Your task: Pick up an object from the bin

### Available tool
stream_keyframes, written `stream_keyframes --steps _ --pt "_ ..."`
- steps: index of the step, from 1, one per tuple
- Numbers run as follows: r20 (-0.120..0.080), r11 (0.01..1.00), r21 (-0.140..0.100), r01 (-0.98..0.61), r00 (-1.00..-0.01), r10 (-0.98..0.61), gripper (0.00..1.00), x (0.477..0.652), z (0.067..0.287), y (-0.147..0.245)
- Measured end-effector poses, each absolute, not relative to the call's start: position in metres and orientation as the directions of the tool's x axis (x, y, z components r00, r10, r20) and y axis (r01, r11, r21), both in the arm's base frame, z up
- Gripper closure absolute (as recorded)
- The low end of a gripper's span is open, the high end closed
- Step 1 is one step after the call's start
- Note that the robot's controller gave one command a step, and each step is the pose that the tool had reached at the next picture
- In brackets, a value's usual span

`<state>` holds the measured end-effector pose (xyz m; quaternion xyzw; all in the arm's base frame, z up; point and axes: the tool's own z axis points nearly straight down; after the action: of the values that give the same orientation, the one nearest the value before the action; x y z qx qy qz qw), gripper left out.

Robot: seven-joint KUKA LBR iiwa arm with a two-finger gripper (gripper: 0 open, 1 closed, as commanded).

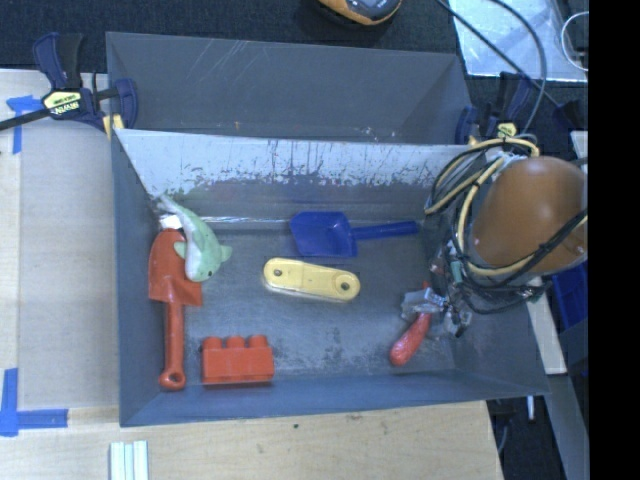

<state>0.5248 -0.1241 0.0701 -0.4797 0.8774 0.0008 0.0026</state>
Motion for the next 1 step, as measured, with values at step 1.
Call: stream_keyframes --steps 1 --pt "-0.006 0.540 -0.001 -0.842 -0.540 -0.841 1.00 0.5249 0.0701 -0.1245"
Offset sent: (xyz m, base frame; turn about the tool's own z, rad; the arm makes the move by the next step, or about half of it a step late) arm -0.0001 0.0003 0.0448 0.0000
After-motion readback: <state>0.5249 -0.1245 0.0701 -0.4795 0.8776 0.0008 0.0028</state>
